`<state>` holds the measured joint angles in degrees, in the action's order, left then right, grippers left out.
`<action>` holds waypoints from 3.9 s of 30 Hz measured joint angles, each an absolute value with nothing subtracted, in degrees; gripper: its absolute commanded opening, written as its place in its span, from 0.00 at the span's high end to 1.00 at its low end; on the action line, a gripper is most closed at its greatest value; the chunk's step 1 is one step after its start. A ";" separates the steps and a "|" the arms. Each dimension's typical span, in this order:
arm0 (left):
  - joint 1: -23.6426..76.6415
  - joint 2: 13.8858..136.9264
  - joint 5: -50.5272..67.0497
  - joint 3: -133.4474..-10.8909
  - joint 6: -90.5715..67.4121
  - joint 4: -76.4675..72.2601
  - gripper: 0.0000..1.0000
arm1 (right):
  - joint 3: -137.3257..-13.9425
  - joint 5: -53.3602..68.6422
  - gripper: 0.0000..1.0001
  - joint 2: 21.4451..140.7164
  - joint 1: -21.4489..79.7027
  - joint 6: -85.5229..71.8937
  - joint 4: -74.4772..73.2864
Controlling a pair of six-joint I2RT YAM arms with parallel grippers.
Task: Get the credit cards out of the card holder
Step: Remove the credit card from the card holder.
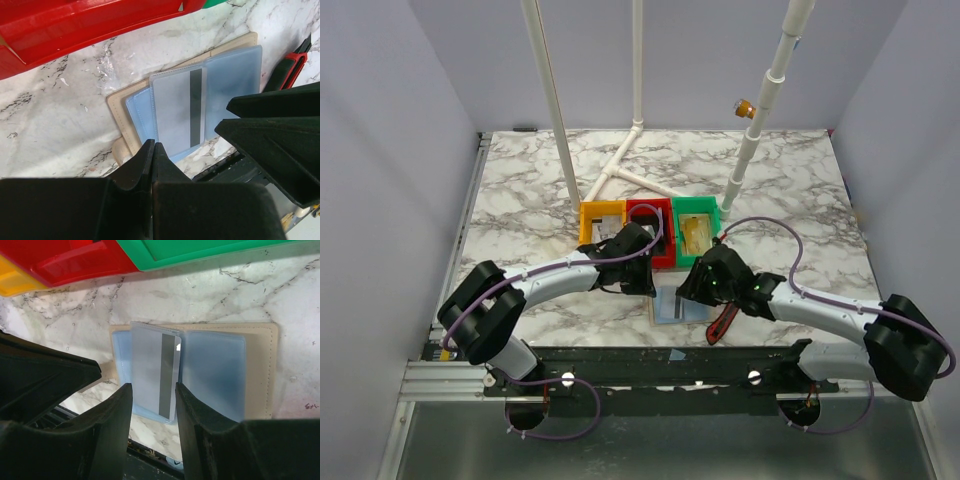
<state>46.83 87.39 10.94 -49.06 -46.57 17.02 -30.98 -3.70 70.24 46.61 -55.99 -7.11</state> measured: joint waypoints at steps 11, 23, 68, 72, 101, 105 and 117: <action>46.83 87.46 11.03 -49.06 -46.57 16.47 1.00 | -28.62 -0.97 0.59 71.92 45.39 -55.90 -3.90; 47.64 93.08 11.46 -49.21 -46.76 15.11 1.00 | -26.26 3.14 0.63 74.39 42.72 -56.40 1.43; 49.84 95.81 11.00 -52.99 -46.76 15.99 1.00 | -22.92 8.21 0.72 75.99 39.99 -57.52 8.67; 50.17 96.31 11.07 -53.06 -46.81 15.86 1.00 | -22.31 8.60 0.73 75.99 39.62 -57.91 9.72; 50.39 97.32 11.68 -53.67 -47.83 14.79 1.00 | -16.05 14.63 0.93 75.64 35.86 -61.08 19.18; 50.39 97.30 11.68 -53.67 -47.97 14.79 1.00 | -15.42 15.64 0.99 75.75 35.27 -61.54 20.64; 50.39 97.30 10.98 -53.67 -48.21 14.98 1.00 | -14.87 17.50 0.99 76.38 34.04 -61.54 22.46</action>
